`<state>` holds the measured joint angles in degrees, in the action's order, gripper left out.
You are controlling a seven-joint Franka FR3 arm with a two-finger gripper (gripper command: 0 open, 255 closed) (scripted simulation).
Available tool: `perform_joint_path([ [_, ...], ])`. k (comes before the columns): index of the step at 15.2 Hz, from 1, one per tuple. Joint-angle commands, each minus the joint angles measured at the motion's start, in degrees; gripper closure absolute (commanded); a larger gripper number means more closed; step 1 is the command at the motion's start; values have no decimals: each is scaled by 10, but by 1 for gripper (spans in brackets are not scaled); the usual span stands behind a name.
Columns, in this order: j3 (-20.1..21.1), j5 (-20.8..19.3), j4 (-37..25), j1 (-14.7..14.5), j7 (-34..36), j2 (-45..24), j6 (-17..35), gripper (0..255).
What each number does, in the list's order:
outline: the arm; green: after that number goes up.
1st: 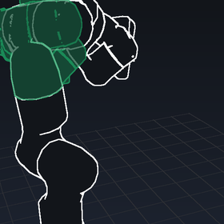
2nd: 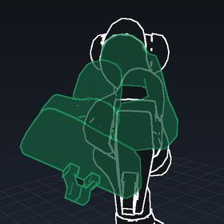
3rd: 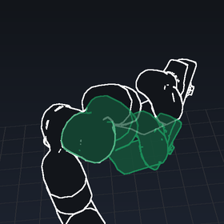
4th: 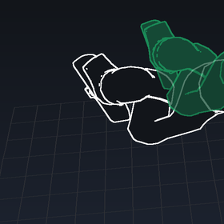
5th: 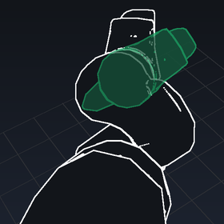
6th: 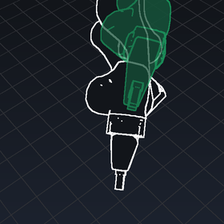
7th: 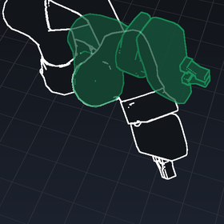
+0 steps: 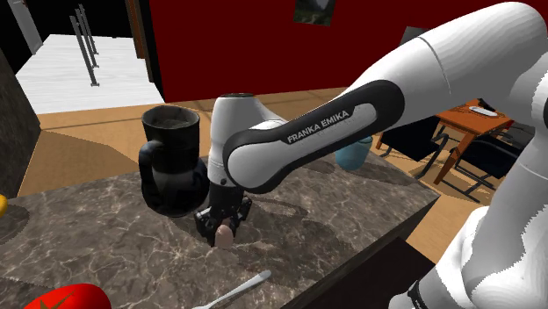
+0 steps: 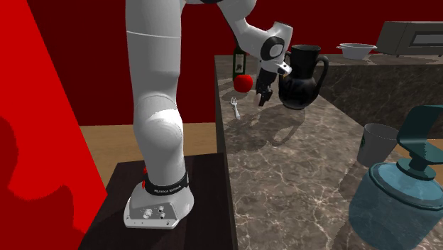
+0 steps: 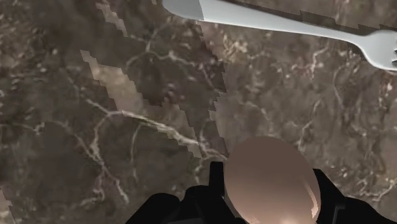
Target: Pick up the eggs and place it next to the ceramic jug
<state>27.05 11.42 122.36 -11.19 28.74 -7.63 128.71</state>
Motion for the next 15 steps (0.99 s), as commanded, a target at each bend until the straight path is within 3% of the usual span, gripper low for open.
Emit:
perform_joint_path([
  [1, -1, -5, 9, -2, 0, -14, 22, 255],
  [9, -1, -5, 9, -2, 0, -14, 22, 255],
  [10, -1, -5, 9, -2, 0, -14, 22, 0],
  [15, -1, -5, 9, -2, 0, -14, 22, 0],
])
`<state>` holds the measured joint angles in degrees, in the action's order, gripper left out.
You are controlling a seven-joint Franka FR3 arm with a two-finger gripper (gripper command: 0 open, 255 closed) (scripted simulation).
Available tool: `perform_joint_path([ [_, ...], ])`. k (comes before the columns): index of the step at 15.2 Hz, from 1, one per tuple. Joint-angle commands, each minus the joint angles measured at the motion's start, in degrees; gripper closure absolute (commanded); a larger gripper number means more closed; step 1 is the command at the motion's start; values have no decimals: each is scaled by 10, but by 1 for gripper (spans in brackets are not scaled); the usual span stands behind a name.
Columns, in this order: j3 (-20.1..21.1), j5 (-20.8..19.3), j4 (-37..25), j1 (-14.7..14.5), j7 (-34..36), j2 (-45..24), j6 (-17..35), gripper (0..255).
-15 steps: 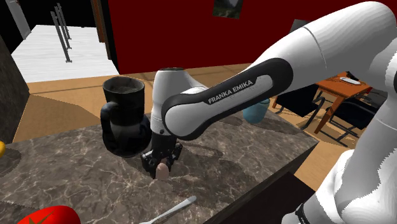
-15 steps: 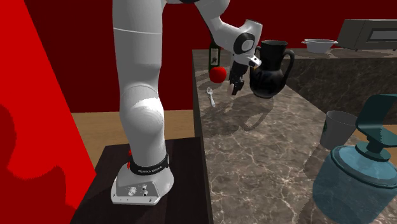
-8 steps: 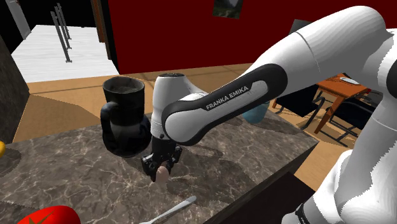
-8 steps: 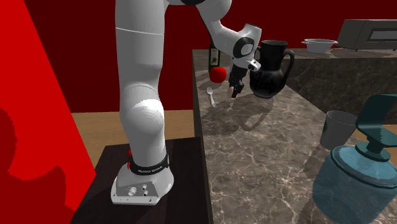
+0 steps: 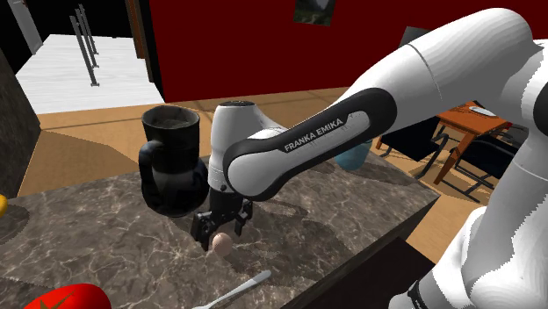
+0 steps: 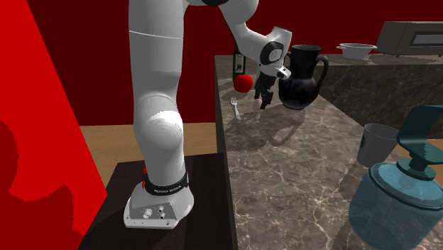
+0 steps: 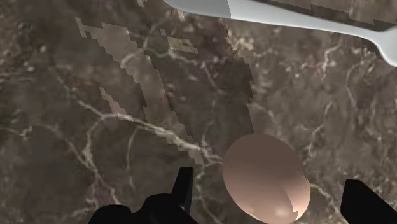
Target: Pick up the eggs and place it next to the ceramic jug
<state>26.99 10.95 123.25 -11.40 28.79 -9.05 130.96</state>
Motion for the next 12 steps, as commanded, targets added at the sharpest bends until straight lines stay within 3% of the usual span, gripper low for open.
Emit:
perform_joint_path([
  [1, 0, 4, -7, 3, -3, 12, -19, 0],
  [4, -3, 13, -30, 12, -10, 42, -71, 0],
  [12, -3, 13, -30, 12, -10, 42, -71, 0],
])
